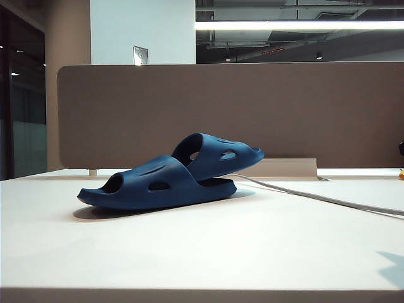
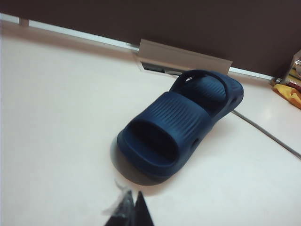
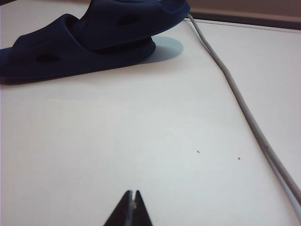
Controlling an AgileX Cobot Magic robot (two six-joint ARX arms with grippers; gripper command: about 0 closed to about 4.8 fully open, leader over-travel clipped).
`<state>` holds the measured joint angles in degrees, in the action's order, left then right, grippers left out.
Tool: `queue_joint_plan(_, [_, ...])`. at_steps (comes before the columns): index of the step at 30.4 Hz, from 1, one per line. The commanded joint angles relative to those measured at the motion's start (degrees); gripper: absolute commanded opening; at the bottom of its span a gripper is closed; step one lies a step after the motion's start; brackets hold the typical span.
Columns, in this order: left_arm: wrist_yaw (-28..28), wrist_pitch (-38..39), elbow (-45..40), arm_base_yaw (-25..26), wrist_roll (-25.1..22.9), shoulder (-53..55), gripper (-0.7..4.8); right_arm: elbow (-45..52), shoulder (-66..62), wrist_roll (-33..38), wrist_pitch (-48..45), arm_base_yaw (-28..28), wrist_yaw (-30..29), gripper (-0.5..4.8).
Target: Interlock the pair of blue slippers on the table with their fronts facing up.
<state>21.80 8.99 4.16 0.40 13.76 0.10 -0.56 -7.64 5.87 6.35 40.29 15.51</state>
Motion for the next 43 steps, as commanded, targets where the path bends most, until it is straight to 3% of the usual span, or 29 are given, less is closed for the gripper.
queue_joint_plan(1, [0.3, -1.3, -2.0, -0.1, -0.5, 0.0, -0.06, -0.1, 0.0, -2.3, -0.6, 0.0, 0.4, -0.01])
queue_joint_plan(11, [-0.2, -3.9, -3.6, -0.3, -3.0, 0.0, -0.06, 0.4, 0.0, -2.9, 1.1, 0.0, 0.4, -0.01])
queue_joint_plan(19, [-7.7, -0.1, -3.6, -0.3, -4.4, 0.0, -0.05, 0.4, 0.0, -2.9, 1.2, 0.0, 0.5, -0.01])
queue_joint_plan(27, [-7.6, 0.3, -3.6, -0.4, -6.3, 0.0, -0.06, 0.4, 0.0, -2.4, 1.5, 0.0, 0.5, -0.01])
queue_joint_plan(32, [-7.6, 0.3, -3.6, -0.4, -6.3, 0.0, -0.06, 0.4, 0.0, 3.3, 1.5, 0.1, 0.4, 0.0])
queue_joint_plan(43, [-7.7, 0.2, -3.6, -0.4, -6.3, 0.0, -0.06, 0.4, 0.0, 3.1, 1.5, 0.1, 0.4, 0.0])
